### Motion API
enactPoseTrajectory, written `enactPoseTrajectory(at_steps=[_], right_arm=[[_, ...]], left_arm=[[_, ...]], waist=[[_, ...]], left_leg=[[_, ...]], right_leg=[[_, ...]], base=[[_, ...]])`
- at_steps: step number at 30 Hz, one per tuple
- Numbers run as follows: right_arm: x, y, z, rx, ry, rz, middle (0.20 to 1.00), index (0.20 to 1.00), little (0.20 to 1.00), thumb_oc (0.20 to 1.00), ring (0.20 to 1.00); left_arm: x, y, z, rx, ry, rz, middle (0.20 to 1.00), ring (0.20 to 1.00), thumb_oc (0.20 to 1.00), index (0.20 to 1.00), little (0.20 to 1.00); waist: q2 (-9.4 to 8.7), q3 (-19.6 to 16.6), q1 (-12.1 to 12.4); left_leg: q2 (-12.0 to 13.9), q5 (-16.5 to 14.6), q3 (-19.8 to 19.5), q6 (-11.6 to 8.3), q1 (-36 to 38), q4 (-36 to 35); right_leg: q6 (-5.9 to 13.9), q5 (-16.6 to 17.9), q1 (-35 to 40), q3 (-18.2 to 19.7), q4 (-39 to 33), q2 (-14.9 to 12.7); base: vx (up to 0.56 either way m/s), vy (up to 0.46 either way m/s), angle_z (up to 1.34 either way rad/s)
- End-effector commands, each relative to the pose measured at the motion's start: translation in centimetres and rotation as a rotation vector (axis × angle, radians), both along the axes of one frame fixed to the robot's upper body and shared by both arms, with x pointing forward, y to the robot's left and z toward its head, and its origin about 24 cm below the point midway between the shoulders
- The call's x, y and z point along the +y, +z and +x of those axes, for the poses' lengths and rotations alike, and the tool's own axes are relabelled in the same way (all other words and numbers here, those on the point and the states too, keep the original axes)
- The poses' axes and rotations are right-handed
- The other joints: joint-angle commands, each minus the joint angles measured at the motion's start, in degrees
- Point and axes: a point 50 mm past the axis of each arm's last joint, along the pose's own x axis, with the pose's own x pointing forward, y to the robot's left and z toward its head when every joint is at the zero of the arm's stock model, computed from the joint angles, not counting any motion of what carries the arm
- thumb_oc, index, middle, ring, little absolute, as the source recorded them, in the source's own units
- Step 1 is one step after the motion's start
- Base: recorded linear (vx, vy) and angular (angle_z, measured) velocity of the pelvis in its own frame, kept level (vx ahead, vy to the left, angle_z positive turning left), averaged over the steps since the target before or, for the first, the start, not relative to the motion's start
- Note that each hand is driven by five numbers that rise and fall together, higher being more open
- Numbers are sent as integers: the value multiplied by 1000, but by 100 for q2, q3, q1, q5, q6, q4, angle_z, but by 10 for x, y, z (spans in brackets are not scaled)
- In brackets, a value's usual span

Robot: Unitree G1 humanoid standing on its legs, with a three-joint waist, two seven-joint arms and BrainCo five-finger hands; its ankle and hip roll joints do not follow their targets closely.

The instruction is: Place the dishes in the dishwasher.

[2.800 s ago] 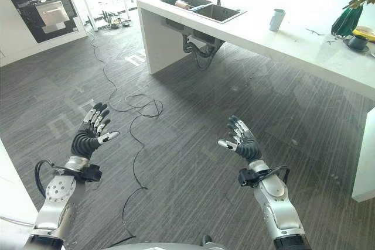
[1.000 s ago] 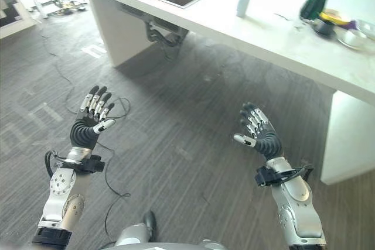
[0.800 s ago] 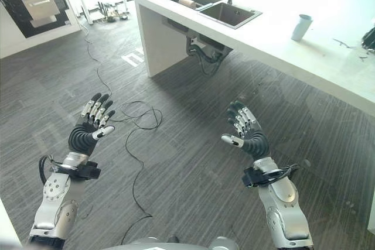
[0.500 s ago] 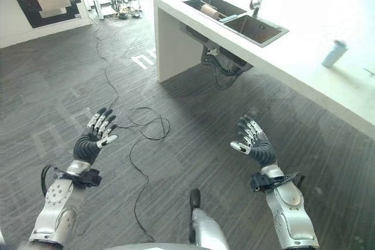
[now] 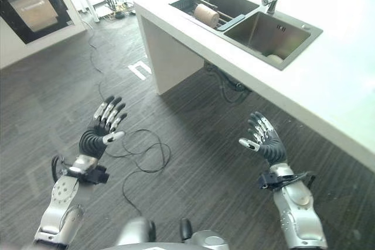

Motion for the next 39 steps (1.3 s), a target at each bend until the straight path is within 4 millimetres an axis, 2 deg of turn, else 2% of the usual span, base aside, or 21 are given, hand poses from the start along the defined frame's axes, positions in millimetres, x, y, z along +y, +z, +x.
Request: enactPoseTrajectory(at_steps=[1, 2, 3, 5, 7, 8, 10, 16, 18, 20, 21, 22, 23, 24, 25, 27, 28, 31, 34, 35, 39], right_arm=[[-1, 36, 6, -167, 52, -71, 1000, 1000, 1000, 1000, 1000], [-3, 35, 7, -162, 52, -87, 1000, 1000, 1000, 1000, 1000], [-5, 37, 7, -169, 52, -99, 1000, 1000, 1000, 1000, 1000], [-5, 39, 8, -178, 63, -114, 1000, 1000, 1000, 1000, 1000], [-5, 42, 9, -186, 72, -119, 1000, 1000, 1000, 1000, 1000], [-8, 43, 8, -189, 62, -111, 1000, 1000, 1000, 1000, 1000], [-9, 44, 6, -196, 51, -96, 1000, 1000, 1000, 1000, 1000], [-3, 45, 5, -222, 0, -52, 1000, 1000, 1000, 1000, 1000], [1, 43, 4, -219, 1, -59, 1000, 1000, 1000, 1000, 1000], [4, 40, 3, -209, -1, -65, 1000, 1000, 1000, 1000, 1000], [6, 38, 2, -203, 0, -64, 1000, 1000, 1000, 1000, 1000], [6, 37, 2, -201, 0, -65, 1000, 1000, 1000, 1000, 1000], [6, 37, 2, -195, 8, -68, 1000, 1000, 1000, 1000, 1000], [7, 36, 4, -190, 15, -71, 1000, 1000, 1000, 1000, 1000], [3, 39, 6, -186, 20, -80, 1000, 1000, 1000, 1000, 1000], [0, 43, 7, -191, 20, -84, 1000, 1000, 1000, 1000, 1000], [-1, 46, 10, -200, 25, -85, 1000, 1000, 1000, 1000, 1000], [4, 47, 15, -206, 24, -83, 1000, 1000, 1000, 1000, 1000], [1, 46, 14, -192, 0, -72, 1000, 1000, 1000, 1000, 1000], [4, 48, 15, -216, -24, -59, 1000, 1000, 1000, 1000, 1000], [0, 54, 14, -257, -56, -35, 1000, 1000, 1000, 1000, 1000]], left_arm=[[3, 30, 6, -171, -12, -28, 1000, 1000, 1000, 1000, 1000], [0, 29, 9, -173, -9, -40, 1000, 1000, 1000, 1000, 1000], [-4, 25, 11, -175, -7, -54, 1000, 1000, 1000, 1000, 1000], [-2, 23, 9, -179, 2, -65, 1000, 1000, 1000, 1000, 1000], [2, 25, 9, -184, 17, -71, 1000, 1000, 1000, 1000, 1000], [3, 28, 9, -187, 17, -65, 1000, 1000, 1000, 1000, 1000], [4, 30, 10, -196, 6, -57, 1000, 1000, 1000, 1000, 1000], [6, 38, 17, -199, -37, -6, 1000, 1000, 1000, 1000, 1000], [6, 38, 16, -192, -44, 3, 1000, 1000, 1000, 1000, 1000], [5, 38, 14, -182, -52, 9, 1000, 1000, 1000, 1000, 1000], [4, 37, 14, -177, -56, 11, 1000, 1000, 1000, 1000, 1000], [3, 37, 14, -177, -58, 10, 1000, 1000, 1000, 1000, 1000], [3, 38, 14, -174, -53, 12, 1000, 1000, 1000, 1000, 1000], [3, 38, 15, -172, -42, 10, 1000, 1000, 1000, 1000, 1000], [4, 42, 19, -173, -38, -4, 1000, 1000, 1000, 1000, 1000], [3, 43, 19, -178, -38, -6, 1000, 1000, 1000, 1000, 1000], [1, 43, 19, -184, -34, -7, 1000, 1000, 1000, 1000, 1000], [-5, 42, 22, -185, -37, -1, 1000, 1000, 1000, 1000, 1000], [-4, 39, 22, -172, -43, -7, 1000, 1000, 1000, 1000, 1000], [-7, 41, 25, -175, -35, -18, 1000, 1000, 1000, 1000, 1000], [-3, 47, 25, -215, -22, -38, 1000, 1000, 1000, 1000, 1000]], waist=[[335, -243, -40], [394, -254, -19], [490, -210, 68], [514, -156, 135], [474, -139, 202], [435, -175, 238], [388, -206, 287], [219, -367, 475], [213, -418, 509], [236, -447, 513], [292, -439, 484], [305, -442, 482], [359, -430, 452], [369, -418, 426], [341, -382, 352], [306, -352, 325], [278, -310, 290], [265, -258, 204], [284, -344, 115], [325, -503, 15], [377, -550, -115]], left_leg=[[257, 754, -67, -346, 1852, -3292], [316, 926, -28, -427, 1962, -4183], [592, 1321, -150, -632, 1438, -4388], [648, 1455, -210, -645, 1339, -4388], [546, 1266, -261, -570, 1386, -4317], [445, 1094, -202, -507, 1483, -4317], [328, 1029, -244, -450, 1519, -4335], [-166, 754, -359, -72, 1619, -4335], [-281, 697, -405, 36, 1651, -4330], [-380, 643, -492, 137, 1734, -4348], [-420, 591, -506, 195, 1844, -4363], [-427, 577, -496, 206, 1861, -4365], [-436, 516, -452, 231, 1969, -4388], [-432, 481, -394, 230, 2022, -4388], [-464, 451, -350, 173, 2148, -4388], [-482, 397, -290, 123, 2239, -4388], [-482, 308, -172, 71, 2361, -4388], [-511, 123, -62, 61, 2581, -4388], [-448, 61, 54, 79, 2711, -4388], [-356, 13, 345, 67, 2831, -4388], [-238, 29, 592, -9, 2952, -4259]], right_leg=[[976, -65, -391, -385, -4, -376], [1028, -193, -291, -386, -4, -402], [992, -411, -74, -393, -4, -385], [961, -521, 107, -349, -4, -415], [1013, -542, 200, -333, -4, -557], [1153, -525, 298, -440, 28, -750], [1248, -546, 338, -490, 113, -866], [1609, -497, 178, -612, 769, -1296], [1642, -376, 61, -596, 1133, -1352], [1628, -160, -174, -570, 1704, -1382], [1594, 33, -488, -626, 2322, -1405], [1586, 47, -578, -639, 2468, -1405], [1536, 83, -879, -789, 2876, -1400], [1490, 90, -1076, -931, 2903, -1370], [1434, -132, -1064, -1248, 2113, -1091], [1448, -100, -1067, -1487, 1563, -1017], [1479, 59, -1156, -1730, 1073, -1001], [1592, 586, -1531, -1907, 977, -1167], [1529, 409, -1384, -1838, 867, -1048], [1346, 144, -998, -1734, 523, -793], [1215, 14, -804, -1388, 450, -589]], base=[[228, 242, -51], [412, 414, -35], [494, 495, 3], [367, 400, 49], [292, 415, -70], [331, 498, -70], [293, 408, -25], [225, 309, 15], [201, 339, 24], [184, 347, 16], [122, 257, -12], [140, 313, -17], [104, 221, -12], [208, 239, -44], [185, 122, -48], [167, 12, -50], [147, -54, -27], [180, -125, -22], [275, -300, 3], [400, -519, -17], [220, -331, -38]])
